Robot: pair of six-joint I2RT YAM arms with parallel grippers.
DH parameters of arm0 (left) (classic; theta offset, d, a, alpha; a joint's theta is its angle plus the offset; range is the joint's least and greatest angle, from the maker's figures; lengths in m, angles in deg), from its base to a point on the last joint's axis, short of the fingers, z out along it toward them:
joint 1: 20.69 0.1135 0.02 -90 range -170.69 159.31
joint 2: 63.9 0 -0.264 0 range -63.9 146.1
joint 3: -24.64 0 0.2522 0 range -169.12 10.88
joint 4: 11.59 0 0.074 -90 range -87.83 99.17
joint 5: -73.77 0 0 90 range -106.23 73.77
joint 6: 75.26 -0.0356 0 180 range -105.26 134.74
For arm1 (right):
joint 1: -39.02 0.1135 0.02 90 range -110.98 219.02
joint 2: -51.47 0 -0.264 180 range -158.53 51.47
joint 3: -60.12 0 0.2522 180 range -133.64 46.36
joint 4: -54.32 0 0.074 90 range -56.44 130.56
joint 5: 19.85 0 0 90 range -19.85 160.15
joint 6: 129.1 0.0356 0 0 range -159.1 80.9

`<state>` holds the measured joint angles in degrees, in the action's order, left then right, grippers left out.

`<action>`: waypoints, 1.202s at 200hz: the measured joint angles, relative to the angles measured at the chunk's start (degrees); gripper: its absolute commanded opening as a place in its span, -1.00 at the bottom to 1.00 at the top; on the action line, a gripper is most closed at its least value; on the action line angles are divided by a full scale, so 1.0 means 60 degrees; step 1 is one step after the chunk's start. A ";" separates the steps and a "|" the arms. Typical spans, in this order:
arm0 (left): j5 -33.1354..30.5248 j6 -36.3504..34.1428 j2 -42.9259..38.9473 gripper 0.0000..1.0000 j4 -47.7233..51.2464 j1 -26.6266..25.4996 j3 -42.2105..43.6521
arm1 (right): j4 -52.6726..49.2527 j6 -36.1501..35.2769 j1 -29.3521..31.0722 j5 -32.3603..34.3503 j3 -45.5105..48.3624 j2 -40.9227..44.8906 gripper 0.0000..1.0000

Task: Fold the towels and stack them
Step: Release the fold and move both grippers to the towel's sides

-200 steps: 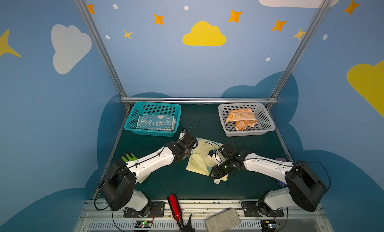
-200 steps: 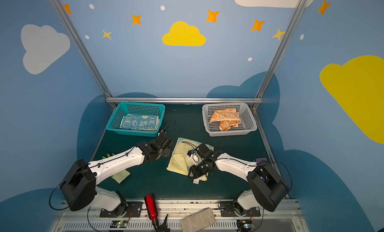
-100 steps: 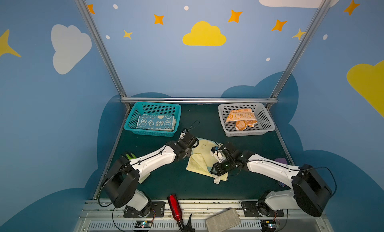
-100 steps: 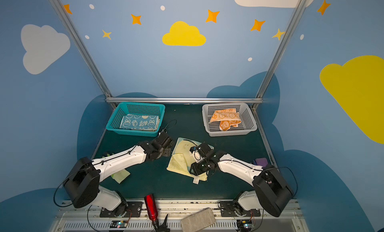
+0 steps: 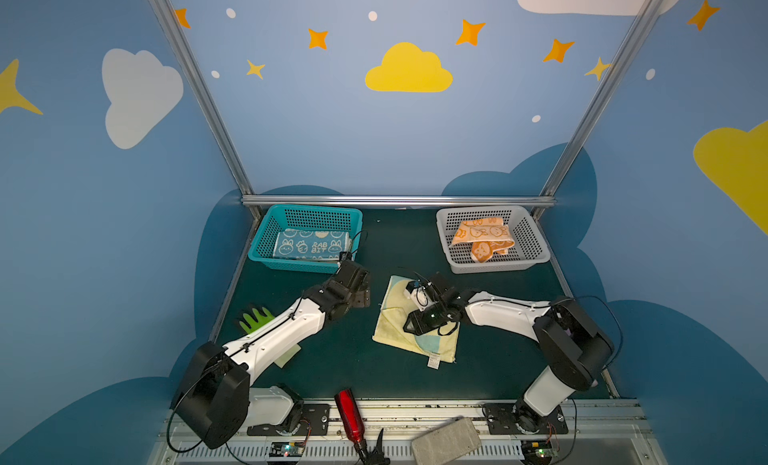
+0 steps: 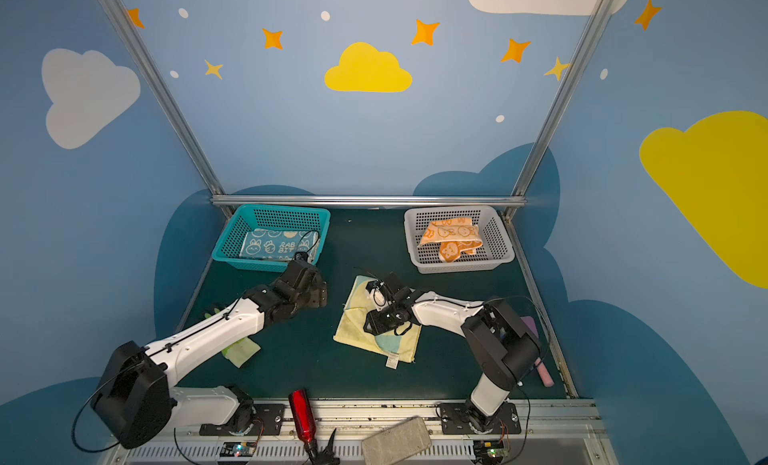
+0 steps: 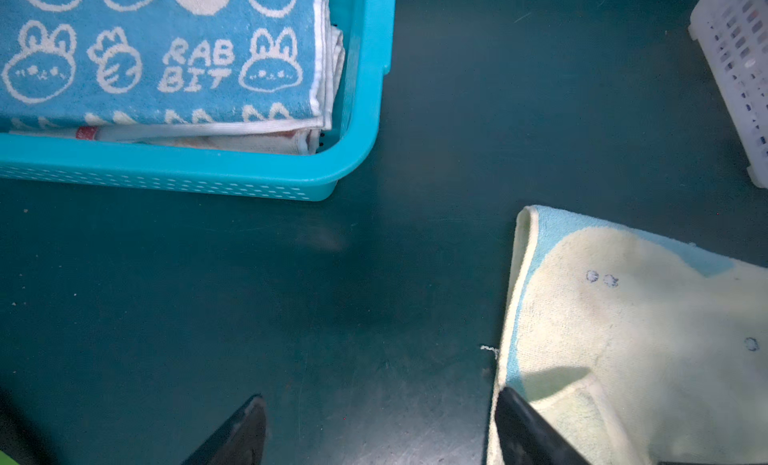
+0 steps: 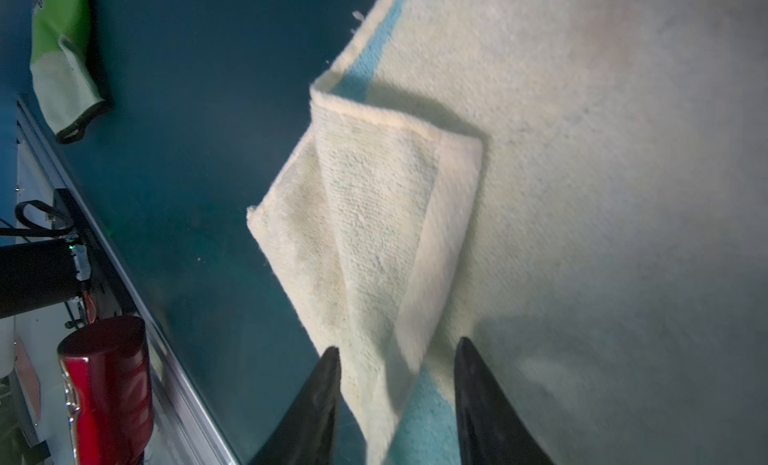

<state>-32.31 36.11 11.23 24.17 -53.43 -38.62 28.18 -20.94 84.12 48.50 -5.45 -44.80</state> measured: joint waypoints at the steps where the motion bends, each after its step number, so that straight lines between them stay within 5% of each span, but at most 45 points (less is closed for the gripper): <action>1: 0.0000 0.0000 -0.0004 0.72 0.0000 0.0004 0.0000 | 0.0007 -0.0004 0.0004 -0.0015 -0.0004 -0.0007 -0.16; 134: 0.0146 -0.0131 0.0062 0.83 -0.0004 0.0208 0.0040 | -0.0321 -0.1362 0.1351 -0.1450 -0.0885 -0.0645 -0.17; 199: 0.1166 -0.1162 0.1872 0.87 0.0208 0.0284 -0.1756 | -0.0506 -0.0816 0.0222 0.0259 -0.0255 0.1249 -0.16; 240: 0.1778 -0.1632 0.3963 0.71 0.0463 0.0284 -0.3490 | -0.1162 -0.0561 -0.0780 0.1923 -0.0069 0.2976 -0.16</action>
<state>-21.64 26.31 35.01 26.95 -51.72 -59.55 21.21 -24.31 79.44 60.04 -5.86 -26.94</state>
